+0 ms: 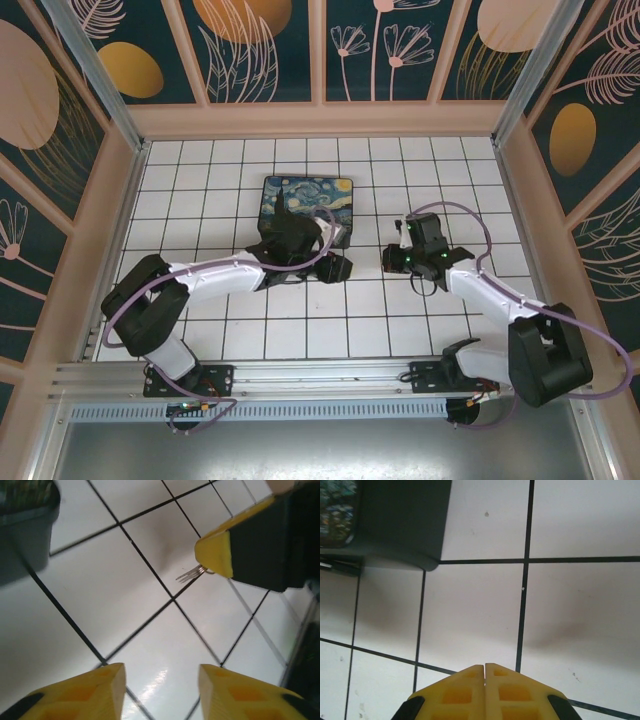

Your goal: Unlock the padlock with the key

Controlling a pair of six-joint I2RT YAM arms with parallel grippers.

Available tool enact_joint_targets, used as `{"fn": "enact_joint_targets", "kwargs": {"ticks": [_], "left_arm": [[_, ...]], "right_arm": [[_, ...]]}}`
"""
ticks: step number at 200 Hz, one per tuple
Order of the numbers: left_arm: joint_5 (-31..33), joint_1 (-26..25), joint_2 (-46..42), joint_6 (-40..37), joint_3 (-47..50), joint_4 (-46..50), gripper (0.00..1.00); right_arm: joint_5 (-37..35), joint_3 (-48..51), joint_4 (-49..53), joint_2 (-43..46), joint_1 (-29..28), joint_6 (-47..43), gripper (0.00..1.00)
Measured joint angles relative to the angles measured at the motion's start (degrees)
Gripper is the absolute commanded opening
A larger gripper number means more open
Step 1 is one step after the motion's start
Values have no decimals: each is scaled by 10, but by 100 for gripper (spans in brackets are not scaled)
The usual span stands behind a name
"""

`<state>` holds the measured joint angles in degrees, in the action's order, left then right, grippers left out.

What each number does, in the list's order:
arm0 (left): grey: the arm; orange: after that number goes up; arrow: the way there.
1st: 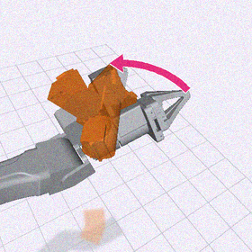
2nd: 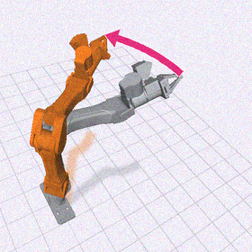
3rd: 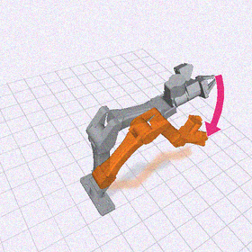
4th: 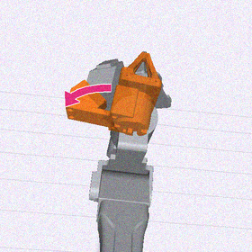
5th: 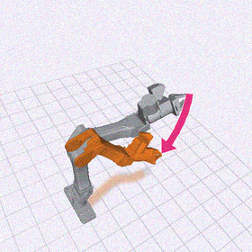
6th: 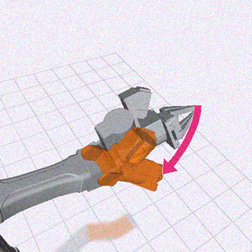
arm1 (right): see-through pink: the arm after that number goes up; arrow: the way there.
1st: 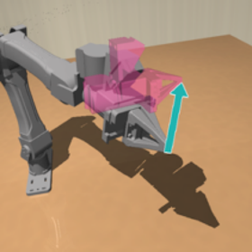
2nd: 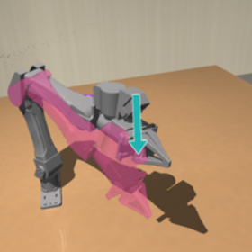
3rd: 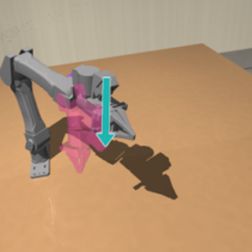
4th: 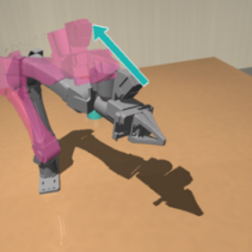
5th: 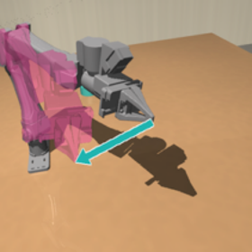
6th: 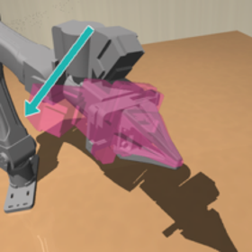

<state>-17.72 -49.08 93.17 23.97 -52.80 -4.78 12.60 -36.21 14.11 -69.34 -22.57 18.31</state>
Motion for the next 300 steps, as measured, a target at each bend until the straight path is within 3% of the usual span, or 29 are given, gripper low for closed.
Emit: {"fn": "enact_joint_targets", "kwargs": {"ticks": [24, 51, 87, 161, 206, 256, 278, 300], "left_arm": [[3, 2, 5, -90, -18, 7, 39], [-17, 18, 34, -129, -34, -7, 38], [-52, 43, 46, -146, -34, -42, 35], [-163, 43, 29, -167, 23, -137, 30], [-208, 39, 2, -171, 33, -163, 29], [-229, 22, -23, -184, 37, -165, 30], [-226, 21, -27, -193, 37, -164, 20], [-211, 21, -27, -195, 38, -162, 19]], "right_arm": [[9, -19, 25, 10, 0, -3, 0], [23, -50, 63, 26, 0, -14, 0], [56, -83, 93, 66, -2, -28, 1], [186, -84, 84, 109, -5, -28, 3], [224, -84, 68, 112, -10, -22, 4], [231, -84, 51, 112, -16, -12, 4], [233, -84, 45, 112, -19, -10, 4], [233, -84, 43, 112, -26, -10, 4]]}}
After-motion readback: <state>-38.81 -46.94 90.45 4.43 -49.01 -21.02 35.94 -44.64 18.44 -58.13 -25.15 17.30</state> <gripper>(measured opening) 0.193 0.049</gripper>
